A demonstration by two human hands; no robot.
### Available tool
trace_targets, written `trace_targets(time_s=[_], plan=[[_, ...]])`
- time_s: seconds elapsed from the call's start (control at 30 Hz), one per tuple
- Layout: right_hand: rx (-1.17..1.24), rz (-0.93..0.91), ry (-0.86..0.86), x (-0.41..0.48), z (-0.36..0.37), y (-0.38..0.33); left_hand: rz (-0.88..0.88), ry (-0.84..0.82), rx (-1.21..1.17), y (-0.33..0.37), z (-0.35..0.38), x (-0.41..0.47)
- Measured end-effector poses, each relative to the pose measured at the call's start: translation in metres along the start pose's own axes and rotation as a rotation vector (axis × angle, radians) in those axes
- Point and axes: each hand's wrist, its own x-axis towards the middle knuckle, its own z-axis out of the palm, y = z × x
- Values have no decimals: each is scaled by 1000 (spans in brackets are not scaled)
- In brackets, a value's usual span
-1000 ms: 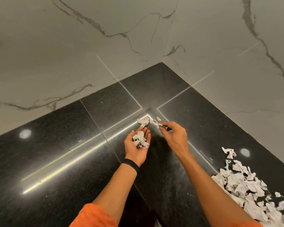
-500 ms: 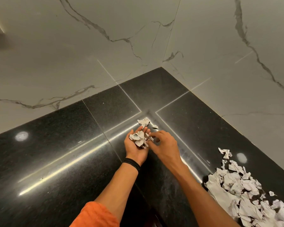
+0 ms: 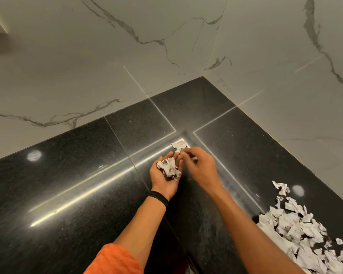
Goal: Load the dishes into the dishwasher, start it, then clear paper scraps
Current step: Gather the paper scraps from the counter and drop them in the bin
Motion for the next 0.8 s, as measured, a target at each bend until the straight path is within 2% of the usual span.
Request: trace_targets(time_s=[0.07, 0.17, 0.27, 0.4, 0.5, 0.63, 0.7, 0.8], plan=[[-95, 12, -39, 25, 3, 16, 6, 18, -5, 5, 0, 1], [-315, -103, -237, 59, 13, 32, 23, 35, -24, 13, -2, 7], [-439, -214, -390, 77, 25, 39, 49, 51, -19, 20, -5, 11], [-481, -230, -337, 73, 31, 47, 56, 72, 3, 24, -7, 11], [-357, -100, -223, 60, 25, 46, 69, 81, -3, 22, -6, 13], [60, 54, -2, 38, 5, 14, 88, 66, -19, 12, 4, 14], [217, 45, -23, 23, -3, -9, 77, 42, -20, 5, 8, 15], [189, -36, -67, -2, -3, -29, 30, -6, 16, -4, 14, 16]])
